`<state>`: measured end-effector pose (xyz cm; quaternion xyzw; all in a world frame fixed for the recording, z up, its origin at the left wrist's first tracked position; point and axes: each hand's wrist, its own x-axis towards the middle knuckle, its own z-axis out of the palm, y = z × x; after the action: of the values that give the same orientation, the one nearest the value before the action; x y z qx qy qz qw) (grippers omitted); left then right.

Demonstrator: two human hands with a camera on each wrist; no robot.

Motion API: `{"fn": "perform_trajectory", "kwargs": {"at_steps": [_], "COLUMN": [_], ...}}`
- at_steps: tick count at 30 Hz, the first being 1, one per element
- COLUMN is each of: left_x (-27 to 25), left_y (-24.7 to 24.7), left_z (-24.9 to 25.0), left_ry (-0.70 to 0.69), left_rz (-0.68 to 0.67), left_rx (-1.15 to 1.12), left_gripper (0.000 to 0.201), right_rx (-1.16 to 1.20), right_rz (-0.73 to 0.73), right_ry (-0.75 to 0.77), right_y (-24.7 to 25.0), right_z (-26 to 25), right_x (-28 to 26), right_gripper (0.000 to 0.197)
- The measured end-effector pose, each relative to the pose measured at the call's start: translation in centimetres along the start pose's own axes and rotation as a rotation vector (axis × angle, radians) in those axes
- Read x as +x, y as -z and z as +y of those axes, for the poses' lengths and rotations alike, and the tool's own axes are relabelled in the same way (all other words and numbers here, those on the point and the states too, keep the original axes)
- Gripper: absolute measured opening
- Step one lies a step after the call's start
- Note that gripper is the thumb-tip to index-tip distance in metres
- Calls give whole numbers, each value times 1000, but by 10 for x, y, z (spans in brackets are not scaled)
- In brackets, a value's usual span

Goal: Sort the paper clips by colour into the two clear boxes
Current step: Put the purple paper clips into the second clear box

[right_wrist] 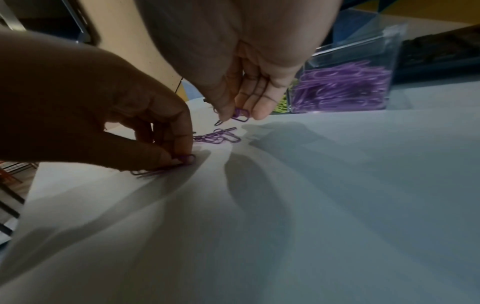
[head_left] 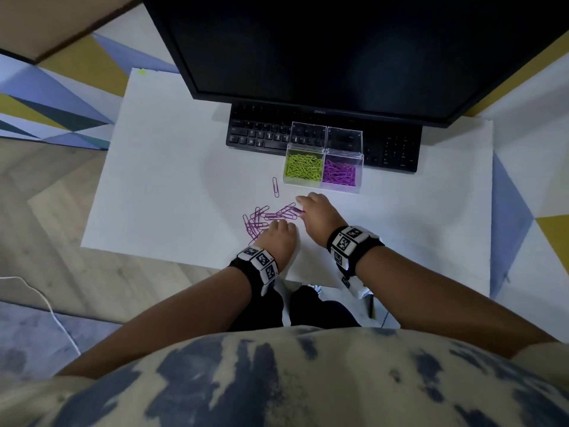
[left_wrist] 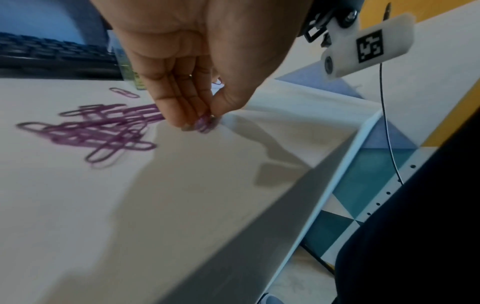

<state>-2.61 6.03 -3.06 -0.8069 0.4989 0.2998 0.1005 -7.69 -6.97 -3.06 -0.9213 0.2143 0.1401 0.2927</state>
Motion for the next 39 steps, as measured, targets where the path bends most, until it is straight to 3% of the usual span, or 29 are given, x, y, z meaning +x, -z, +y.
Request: {"fn": "perform_trajectory", "kwargs": {"at_steps": [3, 8, 14, 16, 19, 23, 25, 29, 32, 35, 39], "left_x": [-3, -5, 6, 8, 11, 13, 16, 22, 28, 33, 37], "left_y": [8, 19, 26, 24, 20, 21, 21, 22, 25, 26, 26], "left_z": [-19, -59, -66, -65, -64, -65, -66, -68, -68, -69, -70], "left_ry": [32, 4, -28, -31, -56, -77, -89, -109, -55, 19, 21], "left_rz": [41, 145, 117, 102, 96, 87, 91, 103, 104, 92, 63], "left_rx": [-4, 3, -7, 2, 28, 97, 116, 119, -10, -154, -183], "left_gripper": [32, 33, 57, 55, 43, 42, 45, 39, 37, 38, 42], "right_rx": [-84, -186, -288, -296, -293, -200, -66, 180, 261, 167, 82], "right_rz": [-57, -94, 23, 50, 8, -10, 19, 182, 345, 330, 237], "right_ry": [4, 49, 79, 67, 73, 38, -61, -201, -293, -307, -284], "right_y": [-3, -15, -21, -22, -21, -27, -14, 26, 60, 88, 95], "right_z": [-9, -16, -17, -18, -18, -10, -12, -3, 16, 32, 35], "right_x": [19, 22, 14, 12, 8, 4, -1, -19, -23, -8, 16], "right_gripper": [49, 35, 12, 8, 14, 21, 7, 9, 9, 17, 19]}}
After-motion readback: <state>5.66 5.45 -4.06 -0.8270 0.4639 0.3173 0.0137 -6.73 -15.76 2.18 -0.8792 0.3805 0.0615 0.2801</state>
